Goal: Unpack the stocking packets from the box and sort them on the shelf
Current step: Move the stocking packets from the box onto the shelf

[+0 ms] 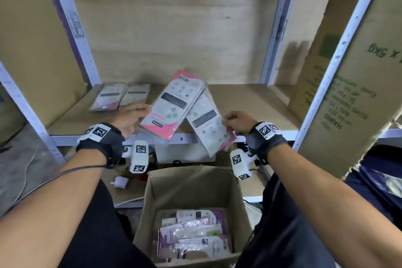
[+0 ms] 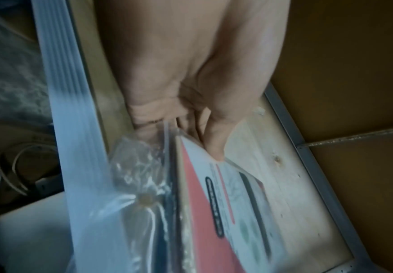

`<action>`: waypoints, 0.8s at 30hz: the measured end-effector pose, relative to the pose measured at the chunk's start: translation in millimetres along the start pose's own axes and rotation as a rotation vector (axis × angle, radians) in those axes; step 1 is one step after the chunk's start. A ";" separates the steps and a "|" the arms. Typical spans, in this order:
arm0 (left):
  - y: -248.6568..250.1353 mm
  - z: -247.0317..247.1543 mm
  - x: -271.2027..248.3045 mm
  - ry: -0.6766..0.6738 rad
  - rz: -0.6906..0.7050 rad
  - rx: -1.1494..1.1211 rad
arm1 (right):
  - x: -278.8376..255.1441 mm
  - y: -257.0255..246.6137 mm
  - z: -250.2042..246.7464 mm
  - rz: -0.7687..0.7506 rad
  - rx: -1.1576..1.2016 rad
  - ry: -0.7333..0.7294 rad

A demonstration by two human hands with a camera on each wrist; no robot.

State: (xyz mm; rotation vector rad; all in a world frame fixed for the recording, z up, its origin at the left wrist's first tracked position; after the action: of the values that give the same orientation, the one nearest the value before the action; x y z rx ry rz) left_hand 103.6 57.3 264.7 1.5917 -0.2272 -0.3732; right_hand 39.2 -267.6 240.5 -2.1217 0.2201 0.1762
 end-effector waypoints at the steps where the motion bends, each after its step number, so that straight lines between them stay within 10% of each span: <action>1: -3.4 -4.8 3.6 0.043 0.008 -0.044 | 4.0 2.2 2.6 0.015 0.066 0.002; 8: -17.2 -35.7 36.1 0.241 0.039 -0.154 | 38.2 2.6 19.4 0.058 0.526 0.036; 24: -29.6 -153.0 119.6 0.506 -0.087 -0.129 | 155.2 -85.0 84.7 0.066 0.715 -0.128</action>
State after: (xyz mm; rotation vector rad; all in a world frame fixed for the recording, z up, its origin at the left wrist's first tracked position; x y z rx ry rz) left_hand 268.8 156.9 227.3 1.5187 0.2497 -0.0415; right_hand 206.2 -164.9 232.5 -1.3894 0.2347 0.2310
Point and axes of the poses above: each hand's wrist, its own x-axis towards the middle knuckle, its own z-axis out of the palm, y = z × x, the point moved 8 cm from there along x, towards the middle knuckle, and after that the axes turned 11 degrees about -y, right-handed, at the moved point
